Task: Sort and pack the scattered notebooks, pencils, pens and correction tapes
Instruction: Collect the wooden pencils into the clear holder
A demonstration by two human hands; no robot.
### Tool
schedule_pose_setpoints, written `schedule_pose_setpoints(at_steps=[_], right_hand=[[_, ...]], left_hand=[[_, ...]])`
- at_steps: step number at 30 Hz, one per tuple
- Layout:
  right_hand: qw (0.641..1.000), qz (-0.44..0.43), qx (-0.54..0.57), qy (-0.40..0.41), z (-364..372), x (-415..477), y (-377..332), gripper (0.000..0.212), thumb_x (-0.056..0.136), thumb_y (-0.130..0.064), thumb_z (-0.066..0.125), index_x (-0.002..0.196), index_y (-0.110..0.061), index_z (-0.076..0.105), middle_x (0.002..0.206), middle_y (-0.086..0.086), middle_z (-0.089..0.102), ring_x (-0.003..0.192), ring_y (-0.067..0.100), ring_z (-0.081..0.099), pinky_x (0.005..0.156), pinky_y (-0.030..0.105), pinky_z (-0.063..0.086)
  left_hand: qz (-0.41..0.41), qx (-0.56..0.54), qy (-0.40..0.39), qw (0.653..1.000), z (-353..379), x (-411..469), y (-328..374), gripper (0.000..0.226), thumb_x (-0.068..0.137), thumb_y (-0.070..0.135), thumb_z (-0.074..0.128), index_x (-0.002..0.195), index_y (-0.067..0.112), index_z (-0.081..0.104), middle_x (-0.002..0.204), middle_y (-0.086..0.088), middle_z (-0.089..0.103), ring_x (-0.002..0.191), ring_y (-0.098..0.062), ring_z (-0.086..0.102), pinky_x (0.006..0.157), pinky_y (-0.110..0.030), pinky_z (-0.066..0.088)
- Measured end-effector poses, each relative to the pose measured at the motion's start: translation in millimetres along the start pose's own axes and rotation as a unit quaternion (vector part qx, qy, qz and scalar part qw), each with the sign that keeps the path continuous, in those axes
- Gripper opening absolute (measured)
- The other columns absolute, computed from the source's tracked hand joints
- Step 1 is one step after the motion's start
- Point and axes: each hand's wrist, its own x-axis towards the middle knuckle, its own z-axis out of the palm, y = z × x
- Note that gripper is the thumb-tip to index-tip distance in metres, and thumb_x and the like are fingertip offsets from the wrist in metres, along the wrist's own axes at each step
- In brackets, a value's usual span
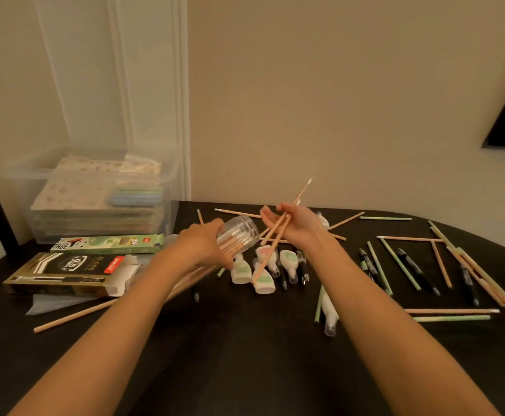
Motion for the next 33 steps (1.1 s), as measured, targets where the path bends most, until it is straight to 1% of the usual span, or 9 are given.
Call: schedule_pose_setpoints(at_steps=[3, 7, 13, 17, 20, 24, 26, 29, 33], right_hand=[[0.987, -0.058, 0.143, 0.031, -12.5, -9.2, -22.9, 0.015, 0.098, -0.005, 0.039, 0.089, 0.000, 0.050, 0.092, 0.024, 0.053, 0.075, 0.025, 0.059, 0.079, 0.038, 0.052], [0.962, -0.105, 0.241, 0.074, -31.8, -14.3, -36.1, 0.014, 0.100, -0.010, 0.037, 0.094, -0.003, 0.047, 0.087, 0.016, 0.053, 0.065, 0.018, 0.055, 0.045, 0.028, 0.052], [0.931, -0.145, 0.323, 0.093, -43.0, -19.7, -36.1, 0.013, 0.100, -0.010, 0.036, 0.109, -0.004, 0.044, 0.078, 0.014, 0.052, 0.061, 0.016, 0.052, 0.065, 0.027, 0.053], [0.922, -0.160, 0.335, 0.109, -45.8, -20.9, -34.1, 0.022, 0.100, -0.010, 0.039, 0.120, -0.007, 0.046, 0.084, 0.013, 0.053, 0.063, 0.015, 0.056, 0.047, 0.023, 0.054], [0.945, -0.164, 0.268, 0.088, -36.7, -24.8, -25.1, 0.018, 0.099, -0.009, 0.042, 0.115, -0.004, 0.048, 0.082, 0.012, 0.057, 0.069, 0.017, 0.059, 0.066, 0.026, 0.056], [0.984, -0.115, 0.138, -0.002, -13.4, -34.8, -9.1, 0.015, 0.097, -0.003, 0.040, 0.091, 0.001, 0.053, 0.094, 0.020, 0.060, 0.100, 0.027, 0.059, 0.098, 0.038, 0.043], [0.996, -0.088, 0.007, -0.032, -2.8, -38.2, -3.4, 0.017, 0.096, -0.002, 0.041, 0.083, -0.002, 0.052, 0.086, 0.015, 0.060, 0.099, 0.025, 0.058, 0.090, 0.035, 0.046], [0.970, -0.079, -0.228, -0.018, 7.7, -41.9, -2.1, 0.018, 0.092, -0.011, 0.050, 0.074, -0.012, 0.052, 0.072, 0.002, 0.056, 0.079, 0.015, 0.055, 0.074, 0.030, 0.045], [0.984, -0.095, -0.148, -0.005, 6.4, -37.9, -5.7, 0.017, 0.093, -0.018, 0.048, 0.079, -0.013, 0.055, 0.084, 0.005, 0.062, 0.084, 0.017, 0.058, 0.085, 0.036, 0.045]], left_hand=[[0.050, 0.006, -0.033, 0.998, 4.5, -6.6, 8.3, 0.065, 0.071, 0.035, 0.074, 0.125, 0.027, 0.038, 0.120, 0.000, 0.051, 0.091, -0.013, 0.044, 0.071, -0.026, 0.037], [0.091, 0.003, -0.060, 0.994, 5.5, -9.0, 15.7, 0.066, 0.072, 0.032, 0.074, 0.126, 0.029, 0.037, 0.119, 0.001, 0.049, 0.095, -0.013, 0.044, 0.076, -0.027, 0.036], [0.082, -0.025, -0.042, 0.995, 5.2, -10.3, 22.6, 0.068, 0.071, 0.036, 0.075, 0.127, 0.029, 0.036, 0.104, 0.007, 0.043, 0.093, -0.013, 0.045, 0.073, -0.027, 0.037], [0.067, -0.040, -0.037, 0.996, 5.6, -10.6, 23.2, 0.068, 0.070, 0.041, 0.074, 0.125, 0.029, 0.037, 0.102, 0.007, 0.042, 0.091, -0.012, 0.045, 0.072, -0.027, 0.038], [0.067, -0.029, -0.017, 0.997, 4.8, -10.9, 26.9, 0.065, 0.070, 0.044, 0.074, 0.123, 0.028, 0.040, 0.102, 0.007, 0.042, 0.089, -0.011, 0.045, 0.068, -0.025, 0.036], [0.056, -0.033, 0.005, 0.998, 9.8, -5.4, 35.8, 0.060, 0.066, 0.046, 0.075, 0.114, 0.026, 0.044, 0.105, 0.005, 0.051, 0.088, -0.013, 0.047, 0.067, -0.027, 0.037], [0.044, -0.046, 0.032, 0.997, 13.4, -1.8, 38.4, 0.062, 0.064, 0.050, 0.076, 0.112, 0.026, 0.045, 0.107, 0.004, 0.053, 0.089, -0.014, 0.048, 0.070, -0.029, 0.038], [0.028, -0.056, 0.074, 0.995, 18.8, 1.6, 36.8, 0.067, 0.061, 0.055, 0.075, 0.113, 0.026, 0.045, 0.109, 0.004, 0.053, 0.087, -0.014, 0.045, 0.070, -0.030, 0.036], [0.010, -0.075, 0.100, 0.992, 23.8, 4.3, 32.5, 0.072, 0.057, 0.061, 0.073, 0.115, 0.027, 0.046, 0.117, -0.001, 0.054, 0.092, -0.017, 0.045, 0.072, -0.031, 0.036]])
